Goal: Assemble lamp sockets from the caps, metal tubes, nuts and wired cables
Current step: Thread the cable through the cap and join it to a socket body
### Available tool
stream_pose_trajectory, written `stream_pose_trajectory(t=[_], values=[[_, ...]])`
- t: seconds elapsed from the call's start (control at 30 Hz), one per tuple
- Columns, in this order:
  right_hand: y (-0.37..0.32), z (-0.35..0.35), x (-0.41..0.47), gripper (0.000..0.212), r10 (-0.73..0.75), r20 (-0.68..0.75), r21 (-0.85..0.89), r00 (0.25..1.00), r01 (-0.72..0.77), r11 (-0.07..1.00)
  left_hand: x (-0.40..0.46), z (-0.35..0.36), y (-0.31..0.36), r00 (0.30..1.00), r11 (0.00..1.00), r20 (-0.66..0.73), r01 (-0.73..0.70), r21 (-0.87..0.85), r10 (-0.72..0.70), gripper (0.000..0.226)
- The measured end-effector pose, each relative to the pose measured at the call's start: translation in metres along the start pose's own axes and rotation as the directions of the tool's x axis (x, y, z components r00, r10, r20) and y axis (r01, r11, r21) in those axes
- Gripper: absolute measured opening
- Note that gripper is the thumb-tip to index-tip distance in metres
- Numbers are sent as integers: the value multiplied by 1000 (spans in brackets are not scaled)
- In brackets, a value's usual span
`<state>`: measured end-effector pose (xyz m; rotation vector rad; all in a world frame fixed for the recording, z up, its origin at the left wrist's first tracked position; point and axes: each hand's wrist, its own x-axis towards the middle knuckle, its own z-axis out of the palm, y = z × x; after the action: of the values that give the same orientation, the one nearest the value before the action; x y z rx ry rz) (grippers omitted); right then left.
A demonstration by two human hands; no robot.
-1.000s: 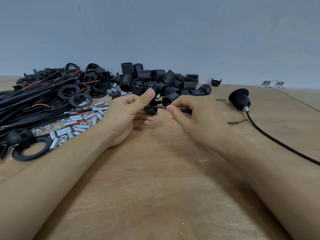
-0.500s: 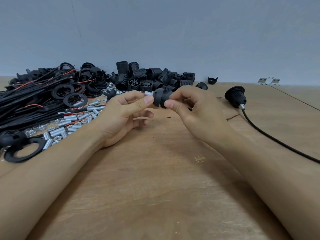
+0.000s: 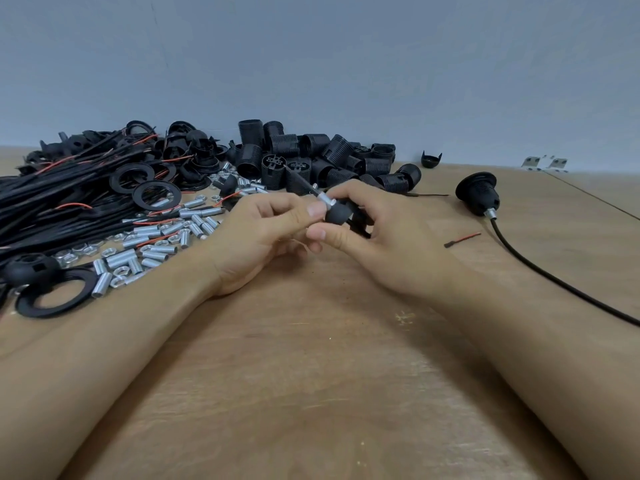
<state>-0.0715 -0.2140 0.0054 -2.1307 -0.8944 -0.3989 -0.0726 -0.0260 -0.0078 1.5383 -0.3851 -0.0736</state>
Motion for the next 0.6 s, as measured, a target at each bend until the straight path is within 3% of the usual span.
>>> stream_pose_trajectory(t=[0.1, 0.2, 0.33, 0.37, 0.43, 0.5, 0.6], values=[[1, 0, 0, 14, -16, -11, -24, 1000, 15, 1000, -1, -1, 0, 998, 999, -54, -25, -44, 23, 19], [1, 1, -1, 18, 12, -22, -22, 1000, -13, 1000, 1, -1, 2, 990, 999, -138, -46, -23, 42, 18], [3, -3, 2, 13, 127, -17, -94, 992, -128, 987, 9, -13, 7, 890, 977, -454, -70, -200, -29, 19], [3, -5, 3, 15, 165, 22, -82, 986, -162, 983, 10, -15, 8, 871, 970, -488, -72, -231, -52, 19], [-2, -6, 3, 19, 239, 119, 121, 964, -253, 960, 9, -13, 7, 886, 964, -458, -57, -260, -71, 21], [-6, -5, 6, 24, 335, 160, 431, 929, -371, 822, 7, -4, 6, 943, 973, -325, -11, -232, -66, 31], [-6, -10, 14, 21, 475, 166, 833, 864, -380, 401, 2, 9, 3, 993, 988, -96, 49, -144, -63, 46]])
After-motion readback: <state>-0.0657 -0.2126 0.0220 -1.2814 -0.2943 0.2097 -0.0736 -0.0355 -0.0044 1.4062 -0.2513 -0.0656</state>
